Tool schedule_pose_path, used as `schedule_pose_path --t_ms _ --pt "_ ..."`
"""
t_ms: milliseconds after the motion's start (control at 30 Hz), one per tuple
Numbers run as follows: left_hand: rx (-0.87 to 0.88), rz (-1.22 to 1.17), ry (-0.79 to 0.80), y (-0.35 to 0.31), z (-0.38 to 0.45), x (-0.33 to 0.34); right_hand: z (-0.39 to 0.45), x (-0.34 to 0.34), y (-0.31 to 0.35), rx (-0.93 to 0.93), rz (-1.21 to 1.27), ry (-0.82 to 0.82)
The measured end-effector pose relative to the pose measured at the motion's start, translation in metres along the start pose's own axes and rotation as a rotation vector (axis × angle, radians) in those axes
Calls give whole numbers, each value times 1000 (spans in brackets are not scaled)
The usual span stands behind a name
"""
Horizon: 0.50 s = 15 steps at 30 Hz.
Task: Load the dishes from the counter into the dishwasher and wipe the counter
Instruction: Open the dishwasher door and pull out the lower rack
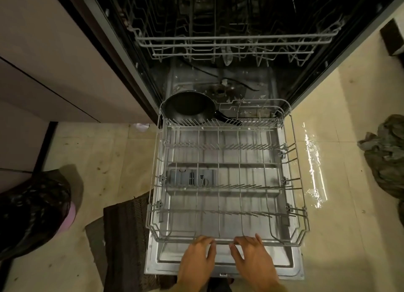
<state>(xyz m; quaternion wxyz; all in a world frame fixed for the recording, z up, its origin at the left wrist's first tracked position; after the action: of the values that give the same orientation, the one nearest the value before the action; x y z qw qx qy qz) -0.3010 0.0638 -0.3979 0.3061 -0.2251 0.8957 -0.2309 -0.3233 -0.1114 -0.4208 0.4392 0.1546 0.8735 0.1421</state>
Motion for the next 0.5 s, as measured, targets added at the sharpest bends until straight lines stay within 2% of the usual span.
schedule_pose_path --t_ms 133,233,333,500 --pt "-7 13 49 -1 1 -1 0 -1 -3 45 35 139" --pt "-43 24 108 -3 1 -1 1 -11 6 74 -3 156" --pt "-108 50 198 -5 1 -2 3 -22 15 150 26 328" --pt "-180 62 243 -17 1 -19 14 -54 30 151 24 377"
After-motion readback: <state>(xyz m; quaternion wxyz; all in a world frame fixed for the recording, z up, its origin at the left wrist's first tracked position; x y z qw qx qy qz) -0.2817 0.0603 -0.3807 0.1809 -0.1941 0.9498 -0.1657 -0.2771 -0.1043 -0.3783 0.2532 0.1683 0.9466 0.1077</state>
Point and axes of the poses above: each hand's wrist, its own z-axis towards the middle knuckle, its own x-axis out of the palm, y = z × x, the point moved 2 cm from there along z, towards the middle knuckle, and after that the axes turned 15 degrees about y, right-handed, at the moved point
